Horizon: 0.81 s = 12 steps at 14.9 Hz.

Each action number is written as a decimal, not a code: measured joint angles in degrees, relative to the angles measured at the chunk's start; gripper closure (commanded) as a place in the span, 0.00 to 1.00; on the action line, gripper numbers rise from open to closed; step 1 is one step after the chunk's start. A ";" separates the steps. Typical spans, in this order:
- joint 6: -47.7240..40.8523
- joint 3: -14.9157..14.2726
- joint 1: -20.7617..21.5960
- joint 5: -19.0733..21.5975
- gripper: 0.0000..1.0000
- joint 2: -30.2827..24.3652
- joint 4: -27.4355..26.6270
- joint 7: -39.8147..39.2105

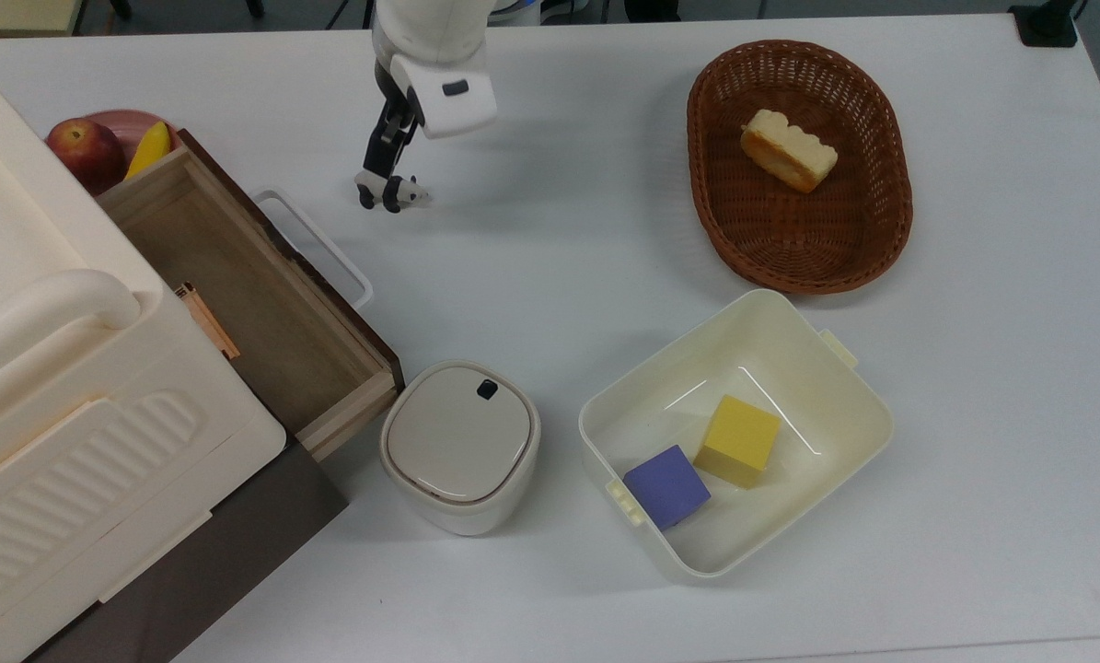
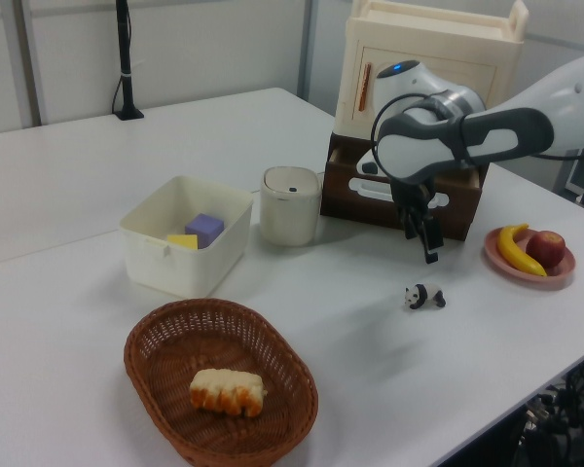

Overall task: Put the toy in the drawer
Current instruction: 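Lower the open gripper over the panda toy and close on it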

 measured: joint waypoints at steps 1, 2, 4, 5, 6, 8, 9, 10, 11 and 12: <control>0.53 0.00 0.00 -1.11 0.00 1.29 -0.08 0.00; 1.19 0.00 0.00 -1.65 0.00 2.15 -0.08 0.00; 2.65 0.00 -0.01 -3.33 0.00 4.18 -0.10 0.00; 3.26 0.00 -0.01 -4.83 0.00 5.50 -0.12 0.06; 3.65 0.00 -0.01 -5.49 0.00 6.38 -0.12 0.36; 4.07 0.02 0.07 -6.43 0.00 7.83 -0.12 0.90; 4.13 0.04 0.23 -6.72 0.00 8.37 -0.12 0.94; 4.13 0.05 0.44 -7.04 0.00 8.81 -0.12 1.00; 4.13 0.05 0.67 -7.48 0.00 9.21 -0.12 1.05; 4.13 0.09 0.82 -8.00 0.00 9.62 -0.12 1.09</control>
